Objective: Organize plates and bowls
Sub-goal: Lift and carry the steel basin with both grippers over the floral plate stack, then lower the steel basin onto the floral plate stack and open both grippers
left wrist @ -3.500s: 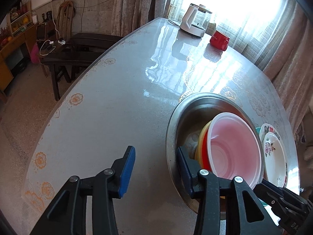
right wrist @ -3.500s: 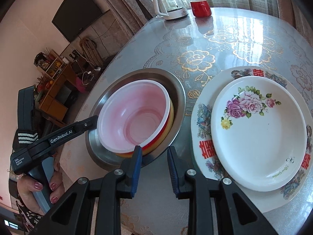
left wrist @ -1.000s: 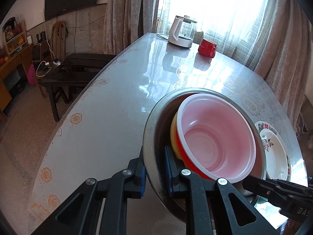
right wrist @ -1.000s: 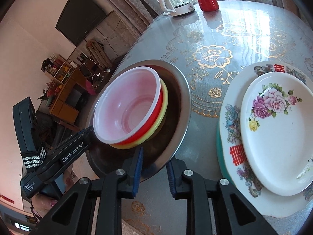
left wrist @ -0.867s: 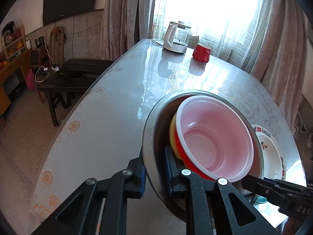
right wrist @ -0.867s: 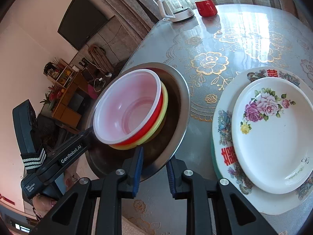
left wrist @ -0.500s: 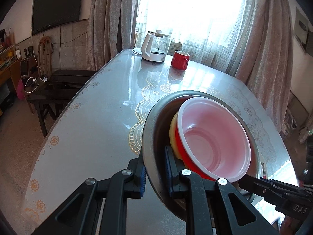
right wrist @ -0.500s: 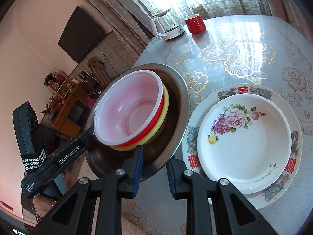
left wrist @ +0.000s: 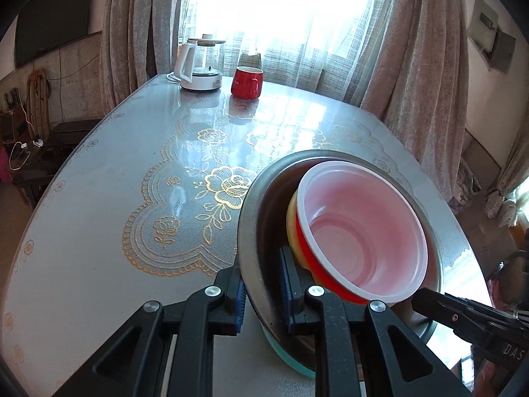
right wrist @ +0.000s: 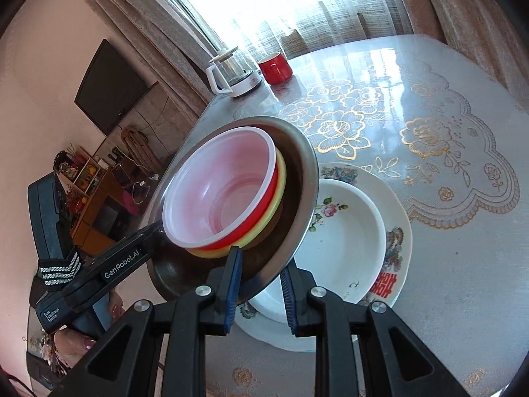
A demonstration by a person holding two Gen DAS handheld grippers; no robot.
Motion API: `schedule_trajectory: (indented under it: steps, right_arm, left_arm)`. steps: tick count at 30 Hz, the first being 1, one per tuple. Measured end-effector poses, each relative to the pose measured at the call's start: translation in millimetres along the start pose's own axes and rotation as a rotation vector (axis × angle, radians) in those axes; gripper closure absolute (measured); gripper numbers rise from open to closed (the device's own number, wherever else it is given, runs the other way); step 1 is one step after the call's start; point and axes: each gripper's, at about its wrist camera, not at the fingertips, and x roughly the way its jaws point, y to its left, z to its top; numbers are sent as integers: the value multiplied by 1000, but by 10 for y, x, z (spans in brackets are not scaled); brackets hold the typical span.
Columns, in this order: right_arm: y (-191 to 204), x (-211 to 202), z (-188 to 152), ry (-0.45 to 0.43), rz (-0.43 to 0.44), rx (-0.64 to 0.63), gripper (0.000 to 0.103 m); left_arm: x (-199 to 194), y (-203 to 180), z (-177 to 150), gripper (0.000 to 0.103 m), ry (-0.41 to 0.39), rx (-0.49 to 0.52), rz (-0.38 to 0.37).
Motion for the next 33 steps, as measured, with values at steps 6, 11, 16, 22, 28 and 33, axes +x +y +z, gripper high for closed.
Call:
schedule_trajectory:
  steps: [6, 11, 16, 22, 28, 33]
  right_arm:
    - [-236, -94, -28, -1, -34, 25, 80]
    - [-364, -152, -74, -1, -57, 35, 80]
    - [-419, -179, -98, 2, -61, 46, 80]
    - [-457, -200, -141, 7, -64, 58, 80]
    - [-467, -163, -191, 15, -89, 56, 80]
    - [-456, -129, -229, 3, -112, 20, 77]
  left_arm:
    - [216, -183, -85, 83, 42, 10, -10]
    - [327, -259, -159, 82, 62, 11, -14]
    - [359, -297, -204, 81, 74, 15, -8]
    - [373, -302, -280, 81, 83, 14, -3]
    - [357, -356, -365, 80, 76, 42, 16]
    - [348, -378, -401, 79, 82, 37, 21]
